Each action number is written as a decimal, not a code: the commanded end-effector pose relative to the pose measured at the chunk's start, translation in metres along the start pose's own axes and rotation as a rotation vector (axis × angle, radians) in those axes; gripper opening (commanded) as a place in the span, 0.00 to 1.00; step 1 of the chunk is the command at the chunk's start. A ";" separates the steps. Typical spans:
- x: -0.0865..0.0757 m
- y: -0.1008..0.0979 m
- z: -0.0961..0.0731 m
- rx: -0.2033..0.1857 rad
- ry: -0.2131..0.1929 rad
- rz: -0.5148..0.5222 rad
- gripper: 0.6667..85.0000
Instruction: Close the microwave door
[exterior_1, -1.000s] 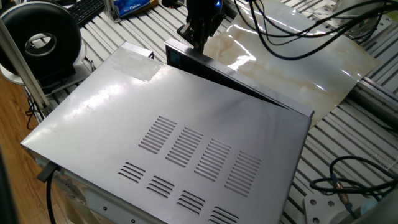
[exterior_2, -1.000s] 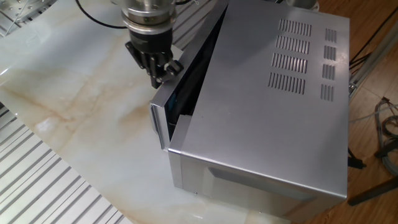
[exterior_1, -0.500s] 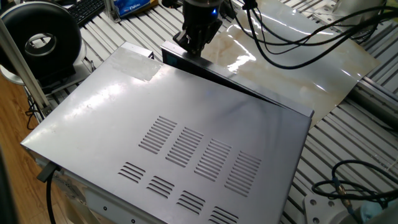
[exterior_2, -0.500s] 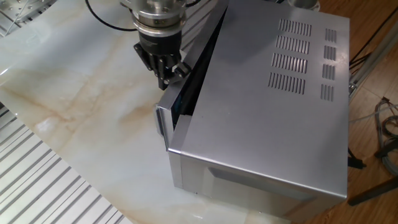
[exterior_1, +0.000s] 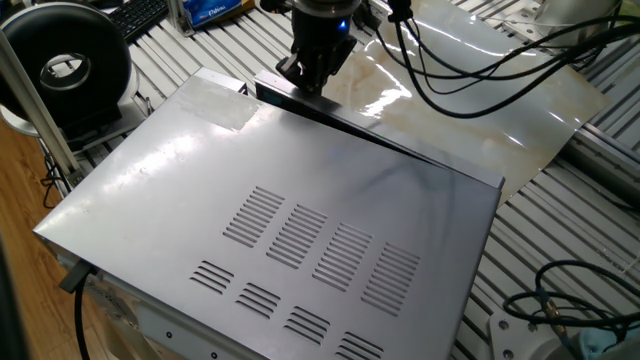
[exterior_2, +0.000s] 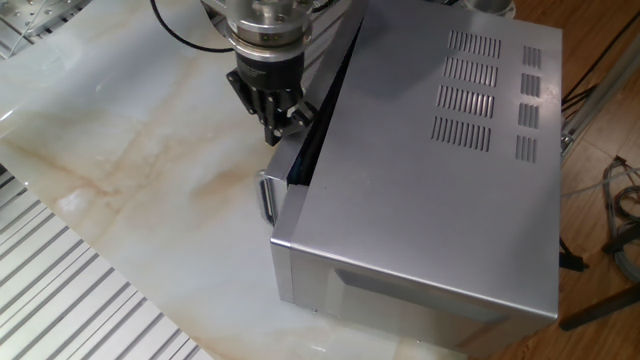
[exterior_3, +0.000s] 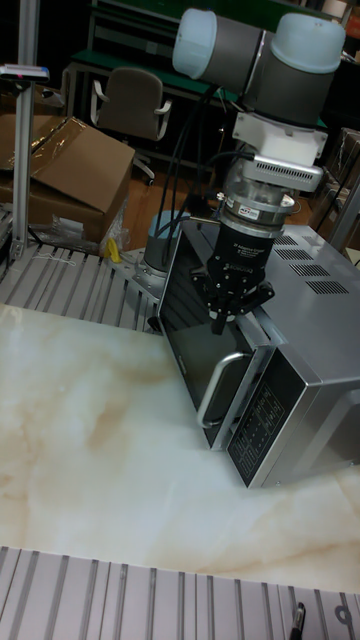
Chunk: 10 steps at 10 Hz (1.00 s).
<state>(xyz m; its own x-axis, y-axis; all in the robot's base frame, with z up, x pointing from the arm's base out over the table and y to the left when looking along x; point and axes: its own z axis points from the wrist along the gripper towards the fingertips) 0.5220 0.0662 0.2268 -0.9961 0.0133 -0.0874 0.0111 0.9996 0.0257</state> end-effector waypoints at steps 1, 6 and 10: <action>0.002 0.014 -0.003 -0.019 -0.001 0.014 0.00; 0.004 0.019 -0.003 -0.018 0.001 0.023 0.00; 0.001 0.018 -0.003 -0.012 -0.002 0.082 0.00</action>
<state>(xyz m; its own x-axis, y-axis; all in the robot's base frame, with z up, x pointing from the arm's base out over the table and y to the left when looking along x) 0.5198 0.0811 0.2288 -0.9943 0.0605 -0.0882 0.0579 0.9978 0.0311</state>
